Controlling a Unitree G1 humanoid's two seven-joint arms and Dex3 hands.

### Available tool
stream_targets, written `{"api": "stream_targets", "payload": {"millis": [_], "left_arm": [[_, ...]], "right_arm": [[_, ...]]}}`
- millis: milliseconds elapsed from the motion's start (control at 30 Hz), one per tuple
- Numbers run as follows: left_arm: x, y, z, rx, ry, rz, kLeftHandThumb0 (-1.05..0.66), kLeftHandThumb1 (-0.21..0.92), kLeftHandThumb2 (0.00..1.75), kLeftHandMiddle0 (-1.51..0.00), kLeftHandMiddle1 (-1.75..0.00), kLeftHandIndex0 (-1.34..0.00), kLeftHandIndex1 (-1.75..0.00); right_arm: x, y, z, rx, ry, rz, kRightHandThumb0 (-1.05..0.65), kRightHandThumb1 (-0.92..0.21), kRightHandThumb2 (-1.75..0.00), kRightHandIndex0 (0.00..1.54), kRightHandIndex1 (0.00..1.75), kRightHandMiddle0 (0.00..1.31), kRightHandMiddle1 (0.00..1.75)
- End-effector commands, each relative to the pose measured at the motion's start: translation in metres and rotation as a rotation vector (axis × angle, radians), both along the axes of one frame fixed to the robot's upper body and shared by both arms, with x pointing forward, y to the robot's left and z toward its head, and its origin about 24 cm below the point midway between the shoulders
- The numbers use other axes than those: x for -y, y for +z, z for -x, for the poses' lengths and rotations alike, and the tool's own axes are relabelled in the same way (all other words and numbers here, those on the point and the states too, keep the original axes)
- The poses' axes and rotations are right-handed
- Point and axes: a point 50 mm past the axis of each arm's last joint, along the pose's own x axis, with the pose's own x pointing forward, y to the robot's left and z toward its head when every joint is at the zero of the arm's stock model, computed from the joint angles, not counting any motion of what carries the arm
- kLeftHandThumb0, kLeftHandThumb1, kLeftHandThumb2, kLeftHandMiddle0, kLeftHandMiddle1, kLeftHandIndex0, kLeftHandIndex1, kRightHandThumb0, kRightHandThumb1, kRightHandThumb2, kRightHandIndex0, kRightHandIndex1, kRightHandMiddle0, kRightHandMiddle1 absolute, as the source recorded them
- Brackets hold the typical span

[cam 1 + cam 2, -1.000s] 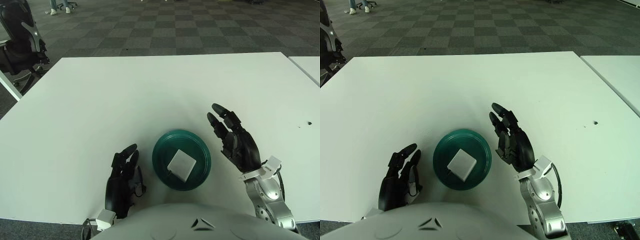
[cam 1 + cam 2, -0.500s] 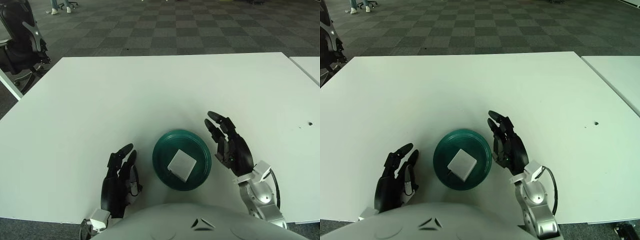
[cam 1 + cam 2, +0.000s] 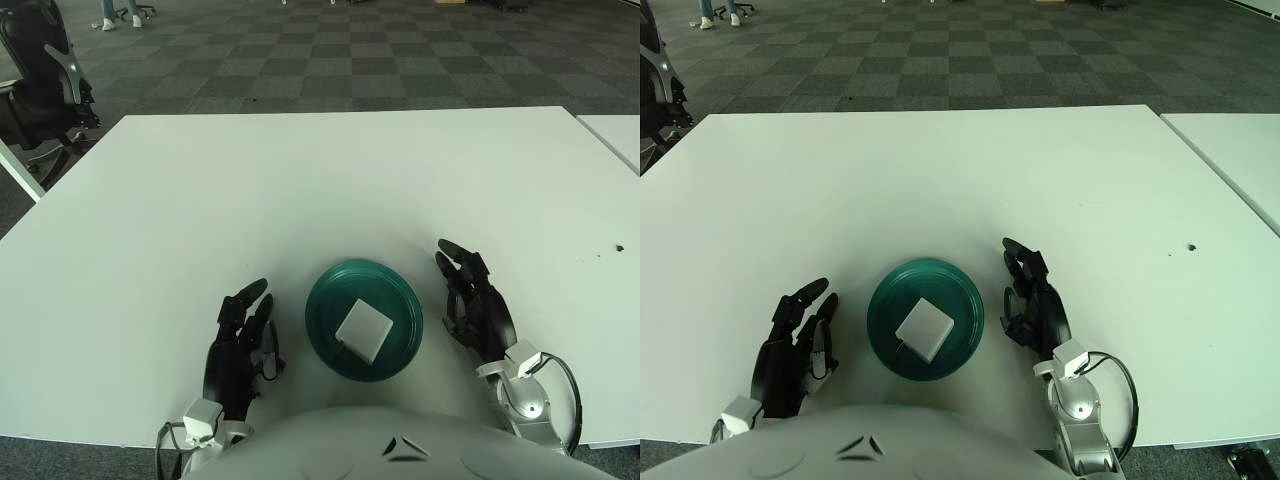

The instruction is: Put the charger into the plate.

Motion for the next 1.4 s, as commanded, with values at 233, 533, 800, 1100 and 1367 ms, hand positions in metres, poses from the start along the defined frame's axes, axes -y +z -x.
{"api": "stream_targets", "payload": {"millis": [233, 533, 800, 1100, 1367], "left_arm": [[-0.006, -0.017, -0.007, -0.028, 0.017, -0.062, -0.81, 0.92, 0.93, -0.31, 0.0, 0.0, -0.8], [-0.011, -0.018, -0.008, 0.004, 0.02, -0.069, -0.81, 0.92, 0.94, -0.32, -0.01, -0.02, -0.8], [-0.007, -0.008, -0.01, 0.052, 0.01, -0.081, -0.8, 0.92, 0.93, -0.33, -0.01, -0.02, -0.81], [-0.009, -0.01, -0.018, 0.028, 0.002, -0.083, -0.81, 0.92, 0.94, -0.32, -0.01, -0.01, -0.81], [-0.01, -0.025, -0.018, -0.038, 0.009, -0.054, -0.85, 0.92, 0.96, -0.32, 0.0, 0.0, -0.81]], "right_arm": [[-0.004, -0.032, 0.022, -0.194, -0.175, -0.08, -0.78, -0.92, -0.71, 0.2, 0.0, 0.0, 0.5], [-0.002, -0.039, 0.023, -0.191, -0.235, -0.161, -0.76, -0.92, -0.63, 0.21, 0.01, 0.0, 0.51], [-0.005, -0.043, 0.025, -0.189, -0.239, -0.169, -0.75, -0.92, -0.59, 0.23, 0.01, 0.0, 0.51], [-0.012, -0.039, 0.025, -0.174, -0.24, -0.194, -0.77, -0.92, -0.53, 0.25, 0.01, 0.0, 0.53], [-0.011, -0.04, 0.024, -0.198, -0.198, -0.103, -0.77, -0.92, -0.6, 0.23, 0.0, 0.0, 0.56]]}}
